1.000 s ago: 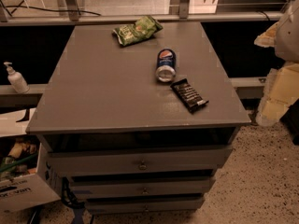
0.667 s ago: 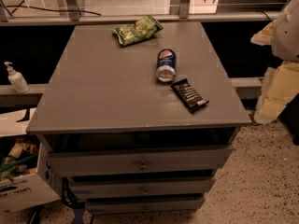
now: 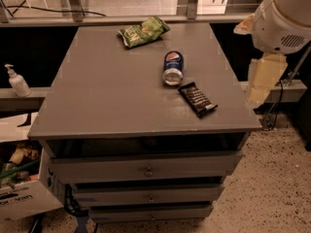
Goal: Place pepsi can upright
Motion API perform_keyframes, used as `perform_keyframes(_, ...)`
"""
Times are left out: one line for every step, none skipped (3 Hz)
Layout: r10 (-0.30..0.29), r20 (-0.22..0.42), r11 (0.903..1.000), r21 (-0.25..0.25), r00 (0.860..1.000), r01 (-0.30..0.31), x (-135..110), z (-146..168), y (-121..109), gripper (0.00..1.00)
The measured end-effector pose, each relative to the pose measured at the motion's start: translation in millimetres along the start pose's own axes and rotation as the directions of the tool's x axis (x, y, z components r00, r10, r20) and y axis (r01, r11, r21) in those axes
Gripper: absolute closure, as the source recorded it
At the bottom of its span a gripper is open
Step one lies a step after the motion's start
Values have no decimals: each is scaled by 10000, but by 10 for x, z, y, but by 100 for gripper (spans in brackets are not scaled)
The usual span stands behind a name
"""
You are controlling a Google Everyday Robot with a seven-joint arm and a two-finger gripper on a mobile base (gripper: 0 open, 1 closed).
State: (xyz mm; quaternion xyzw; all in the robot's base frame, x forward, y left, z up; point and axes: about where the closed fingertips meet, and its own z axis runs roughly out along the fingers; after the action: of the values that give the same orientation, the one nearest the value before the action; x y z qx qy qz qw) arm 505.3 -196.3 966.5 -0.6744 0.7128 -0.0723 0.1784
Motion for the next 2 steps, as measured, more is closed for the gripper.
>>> perform_keyframes(-1062,-164,9939,268,9942,1066,-142,215,-306,0)
perform_keyframes(-1813,-407,9816,535,9826,1833,-270,421,-588,0)
